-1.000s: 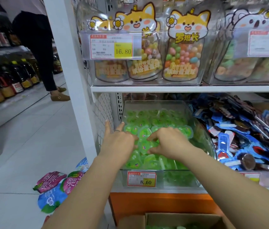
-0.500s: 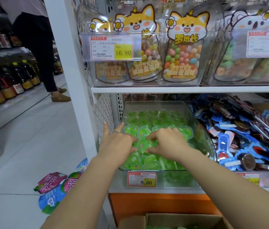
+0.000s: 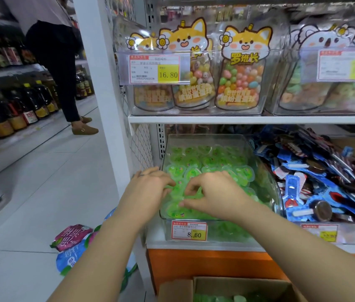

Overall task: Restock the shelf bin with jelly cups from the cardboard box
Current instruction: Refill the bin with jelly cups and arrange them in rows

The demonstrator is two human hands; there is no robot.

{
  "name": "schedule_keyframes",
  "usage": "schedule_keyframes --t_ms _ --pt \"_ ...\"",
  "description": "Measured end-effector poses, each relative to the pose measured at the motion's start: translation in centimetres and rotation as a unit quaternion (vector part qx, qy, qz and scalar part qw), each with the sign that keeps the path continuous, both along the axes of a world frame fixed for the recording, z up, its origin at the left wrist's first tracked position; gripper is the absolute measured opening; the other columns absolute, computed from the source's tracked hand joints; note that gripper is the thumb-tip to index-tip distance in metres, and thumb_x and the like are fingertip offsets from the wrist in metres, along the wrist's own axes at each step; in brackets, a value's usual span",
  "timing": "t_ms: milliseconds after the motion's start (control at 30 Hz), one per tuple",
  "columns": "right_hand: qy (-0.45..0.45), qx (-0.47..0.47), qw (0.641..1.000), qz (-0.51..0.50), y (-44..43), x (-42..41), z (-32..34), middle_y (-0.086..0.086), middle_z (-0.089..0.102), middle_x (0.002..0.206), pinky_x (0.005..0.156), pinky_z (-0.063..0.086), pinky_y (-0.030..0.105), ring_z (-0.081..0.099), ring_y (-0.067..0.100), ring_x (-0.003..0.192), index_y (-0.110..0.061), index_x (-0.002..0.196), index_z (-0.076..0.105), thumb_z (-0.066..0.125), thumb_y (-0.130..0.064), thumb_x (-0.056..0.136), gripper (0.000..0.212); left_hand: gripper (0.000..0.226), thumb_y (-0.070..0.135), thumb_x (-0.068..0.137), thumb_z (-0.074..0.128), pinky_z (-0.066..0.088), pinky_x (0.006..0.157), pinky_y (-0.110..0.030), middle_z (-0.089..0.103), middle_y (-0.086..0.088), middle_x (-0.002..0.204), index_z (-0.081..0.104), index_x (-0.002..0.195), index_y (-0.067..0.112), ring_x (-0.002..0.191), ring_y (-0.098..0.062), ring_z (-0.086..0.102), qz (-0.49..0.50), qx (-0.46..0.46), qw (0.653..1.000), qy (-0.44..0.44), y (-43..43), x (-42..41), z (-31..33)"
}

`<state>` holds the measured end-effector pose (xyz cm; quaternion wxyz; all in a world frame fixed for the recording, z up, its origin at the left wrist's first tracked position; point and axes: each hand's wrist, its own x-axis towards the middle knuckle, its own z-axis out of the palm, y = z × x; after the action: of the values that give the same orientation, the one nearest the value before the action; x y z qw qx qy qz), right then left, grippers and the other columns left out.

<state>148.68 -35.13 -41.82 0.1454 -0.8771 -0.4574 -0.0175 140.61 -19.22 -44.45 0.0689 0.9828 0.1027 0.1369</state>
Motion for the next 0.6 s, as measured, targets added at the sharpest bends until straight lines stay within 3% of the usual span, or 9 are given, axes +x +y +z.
schedule_keyframes --t_ms 100,267,433,600 --pt "0.004 -0.005 1.000 0.000 0.6 -1.3 -1.1 -0.012 0.067 0.089 0.089 0.029 0.033 0.057 0.011 0.088 -0.028 0.086 0.064 0.063 -0.049 0.080 0.022 0.020 0.027 0.089 0.060 0.033 0.105 -0.036 0.062 0.011 0.120 0.069 0.107 0.026 0.126 -0.016 0.045 -0.015 0.001 1.000 -0.017 -0.4 -0.5 0.0" --pt "0.046 0.030 0.998 -0.020 1.1 -1.2 -1.7 -0.009 0.070 0.085 0.094 0.031 0.033 0.059 0.012 0.089 -0.026 0.083 0.063 0.056 -0.025 0.086 0.008 0.022 0.034 0.093 0.054 0.031 0.106 -0.032 0.059 0.014 0.124 0.067 0.110 0.029 0.124 -0.009 0.042 -0.020 0.008 1.000 -0.018 -1.4 -1.2 0.4" --pt "0.141 0.091 0.986 -0.019 1.0 -0.4 -1.7 -0.014 0.061 0.074 0.097 0.036 0.032 0.059 0.007 0.083 -0.031 0.072 0.054 0.065 -0.018 0.082 0.020 0.028 0.041 0.095 0.048 0.031 0.103 -0.032 0.058 0.013 0.122 0.062 0.117 0.032 0.120 -0.011 0.045 0.005 0.004 1.000 -0.021 -1.9 -1.5 1.1" --pt "0.230 0.163 0.959 -0.009 0.6 0.5 -1.0 -0.012 0.057 0.069 0.077 0.048 0.027 0.056 0.007 0.069 -0.031 0.070 0.056 0.069 -0.012 0.079 0.025 0.027 0.041 0.093 0.052 0.043 0.090 -0.030 0.061 0.012 0.109 0.064 0.114 0.030 0.106 -0.011 0.054 0.008 -0.044 0.998 -0.054 -2.3 -1.4 1.9"
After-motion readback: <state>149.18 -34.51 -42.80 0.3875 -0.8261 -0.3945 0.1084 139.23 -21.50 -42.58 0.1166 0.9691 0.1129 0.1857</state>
